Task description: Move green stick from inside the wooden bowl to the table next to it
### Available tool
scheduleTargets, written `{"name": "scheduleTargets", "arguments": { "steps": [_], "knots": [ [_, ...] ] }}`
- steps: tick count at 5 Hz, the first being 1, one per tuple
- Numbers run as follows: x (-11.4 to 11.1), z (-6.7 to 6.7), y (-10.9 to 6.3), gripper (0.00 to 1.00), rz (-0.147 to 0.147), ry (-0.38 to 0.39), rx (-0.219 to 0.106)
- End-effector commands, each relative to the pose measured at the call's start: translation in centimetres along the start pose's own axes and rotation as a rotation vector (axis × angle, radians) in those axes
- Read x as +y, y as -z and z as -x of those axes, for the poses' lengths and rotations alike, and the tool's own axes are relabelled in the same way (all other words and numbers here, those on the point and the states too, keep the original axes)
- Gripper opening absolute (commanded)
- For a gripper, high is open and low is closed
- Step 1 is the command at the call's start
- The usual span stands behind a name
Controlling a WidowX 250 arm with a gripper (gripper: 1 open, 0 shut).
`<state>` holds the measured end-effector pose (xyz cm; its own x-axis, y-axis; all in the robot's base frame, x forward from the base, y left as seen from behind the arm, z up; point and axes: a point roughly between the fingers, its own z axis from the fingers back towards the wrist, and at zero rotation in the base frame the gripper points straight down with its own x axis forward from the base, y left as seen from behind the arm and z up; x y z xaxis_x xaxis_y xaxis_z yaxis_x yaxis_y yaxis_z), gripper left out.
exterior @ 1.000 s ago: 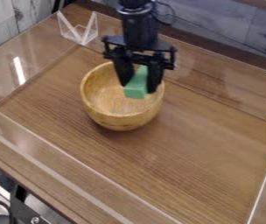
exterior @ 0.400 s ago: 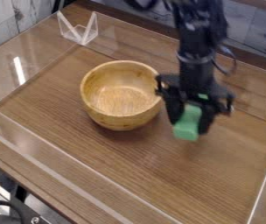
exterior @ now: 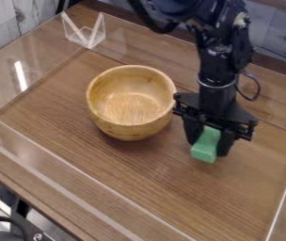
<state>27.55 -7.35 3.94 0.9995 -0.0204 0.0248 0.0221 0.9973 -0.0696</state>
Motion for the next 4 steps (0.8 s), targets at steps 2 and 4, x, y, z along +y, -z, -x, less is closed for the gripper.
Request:
{"name": "scheduleTargets", "arguments": {
  "steps": [2, 4],
  "knots": [
    [1.13, -0.7, -0.81, 0.0, -0.023, 0.047, -0.023],
    [1.4, -0.9, -0.67, 0.0, -0.032, 0.067, -0.02]
  ]
}}
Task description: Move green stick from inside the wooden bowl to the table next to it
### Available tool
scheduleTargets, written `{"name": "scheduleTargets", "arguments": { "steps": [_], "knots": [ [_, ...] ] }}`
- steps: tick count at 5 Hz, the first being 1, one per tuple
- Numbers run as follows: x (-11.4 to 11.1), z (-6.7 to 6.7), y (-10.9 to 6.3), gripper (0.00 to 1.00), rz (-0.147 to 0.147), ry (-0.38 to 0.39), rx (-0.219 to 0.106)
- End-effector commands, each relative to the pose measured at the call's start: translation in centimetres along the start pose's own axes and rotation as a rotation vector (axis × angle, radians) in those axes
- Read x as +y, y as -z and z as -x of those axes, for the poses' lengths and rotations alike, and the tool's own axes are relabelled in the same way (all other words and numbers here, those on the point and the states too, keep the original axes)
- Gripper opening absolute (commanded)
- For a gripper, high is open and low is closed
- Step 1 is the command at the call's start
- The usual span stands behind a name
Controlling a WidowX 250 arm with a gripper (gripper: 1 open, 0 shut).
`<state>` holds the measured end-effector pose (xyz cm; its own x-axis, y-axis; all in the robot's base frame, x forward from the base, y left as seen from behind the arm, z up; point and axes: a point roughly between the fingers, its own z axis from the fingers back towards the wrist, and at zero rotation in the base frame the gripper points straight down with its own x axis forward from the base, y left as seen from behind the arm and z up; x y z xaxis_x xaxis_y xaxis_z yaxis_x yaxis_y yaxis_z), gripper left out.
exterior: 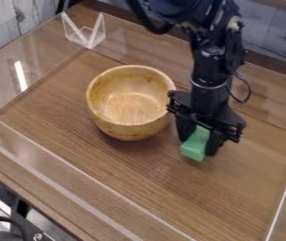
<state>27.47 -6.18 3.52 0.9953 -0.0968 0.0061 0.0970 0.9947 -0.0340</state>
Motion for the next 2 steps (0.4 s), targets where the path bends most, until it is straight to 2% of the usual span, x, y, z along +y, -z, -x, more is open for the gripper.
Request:
{"name": "scheduleTargets", "arguments": {
  "steps": [1, 2],
  "knots": [
    [0.43, -1.06, -0.94, 0.0, -0.001, -0.006, -0.042],
    [0.48, -1.14, -0.86, 0.0, -0.001, -0.005, -0.042]
  ]
}}
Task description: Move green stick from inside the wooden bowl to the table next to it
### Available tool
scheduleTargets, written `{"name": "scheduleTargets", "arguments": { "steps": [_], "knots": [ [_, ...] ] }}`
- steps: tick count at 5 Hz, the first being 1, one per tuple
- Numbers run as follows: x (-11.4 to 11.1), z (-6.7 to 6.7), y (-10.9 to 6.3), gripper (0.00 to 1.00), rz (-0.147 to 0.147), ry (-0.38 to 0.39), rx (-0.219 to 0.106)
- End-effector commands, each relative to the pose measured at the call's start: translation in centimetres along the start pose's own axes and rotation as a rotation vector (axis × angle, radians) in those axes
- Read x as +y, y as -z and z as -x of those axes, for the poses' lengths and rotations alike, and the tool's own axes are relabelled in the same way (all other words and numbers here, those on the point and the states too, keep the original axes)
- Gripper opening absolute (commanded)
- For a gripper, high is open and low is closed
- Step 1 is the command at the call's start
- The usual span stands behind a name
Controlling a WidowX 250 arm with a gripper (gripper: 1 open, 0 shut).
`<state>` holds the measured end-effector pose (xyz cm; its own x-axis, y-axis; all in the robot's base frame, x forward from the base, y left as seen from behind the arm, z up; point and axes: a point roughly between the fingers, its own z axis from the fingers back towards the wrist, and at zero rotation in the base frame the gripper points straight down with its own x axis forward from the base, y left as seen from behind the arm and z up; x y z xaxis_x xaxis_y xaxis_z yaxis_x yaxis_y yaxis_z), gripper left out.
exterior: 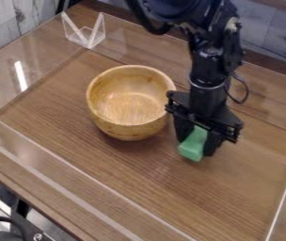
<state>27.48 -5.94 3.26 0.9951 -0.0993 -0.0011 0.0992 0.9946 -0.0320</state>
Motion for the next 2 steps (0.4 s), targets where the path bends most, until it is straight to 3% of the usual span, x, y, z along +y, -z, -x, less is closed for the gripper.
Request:
{"name": "scheduleTargets", "arguments": {
  "steps": [1, 2],
  "knots": [
    [0.28, -1.27, -1.01, 0.0, 0.001, -0.008, -0.05],
    [0.34, -1.39, -0.95, 0.0, 0.002, -0.006, -0.052]
  ]
}}
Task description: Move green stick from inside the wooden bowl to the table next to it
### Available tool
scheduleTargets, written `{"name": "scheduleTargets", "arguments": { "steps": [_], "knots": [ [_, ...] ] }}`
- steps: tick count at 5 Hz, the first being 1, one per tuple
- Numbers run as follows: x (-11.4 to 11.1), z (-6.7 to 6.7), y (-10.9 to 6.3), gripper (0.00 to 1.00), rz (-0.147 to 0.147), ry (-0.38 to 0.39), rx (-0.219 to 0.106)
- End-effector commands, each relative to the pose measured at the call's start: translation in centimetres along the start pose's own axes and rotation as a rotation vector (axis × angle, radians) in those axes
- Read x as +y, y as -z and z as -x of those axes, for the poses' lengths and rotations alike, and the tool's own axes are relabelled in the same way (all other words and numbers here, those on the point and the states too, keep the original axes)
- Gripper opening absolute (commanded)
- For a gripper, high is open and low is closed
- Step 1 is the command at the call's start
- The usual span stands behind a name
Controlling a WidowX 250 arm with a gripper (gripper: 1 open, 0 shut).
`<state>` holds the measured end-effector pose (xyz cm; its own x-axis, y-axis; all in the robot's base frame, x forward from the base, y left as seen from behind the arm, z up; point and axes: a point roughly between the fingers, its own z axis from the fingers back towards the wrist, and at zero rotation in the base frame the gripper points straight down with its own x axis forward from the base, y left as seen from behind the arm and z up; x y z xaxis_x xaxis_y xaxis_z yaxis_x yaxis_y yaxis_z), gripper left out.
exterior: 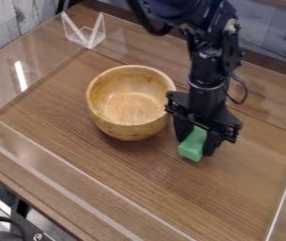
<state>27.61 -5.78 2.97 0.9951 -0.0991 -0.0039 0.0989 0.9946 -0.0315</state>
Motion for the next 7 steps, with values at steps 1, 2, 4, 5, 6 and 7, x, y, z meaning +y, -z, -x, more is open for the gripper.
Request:
{"name": "scheduleTargets", "arguments": {
  "steps": [1, 2, 4, 5, 6, 7],
  "knots": [
    [0.2, -1.4, -1.2, 0.0, 0.004, -0.006, -0.057],
    [0.3, -1.0, -1.2, 1.0, 0.007, -0.014, -0.043],
    [0.5, -0.3, -1.9, 1.0, 0.007, -0.03, -0.03],
    [0.6, 0.0, -2.5, 1.0, 0.007, -0.036, -0.03],
    [0.7, 0.2, -3.6, 1.0, 0.005, -0.04, -0.041],
    [0.8, 0.3, -4.7, 1.0, -0.003, -0.041, -0.061]
  ]
}}
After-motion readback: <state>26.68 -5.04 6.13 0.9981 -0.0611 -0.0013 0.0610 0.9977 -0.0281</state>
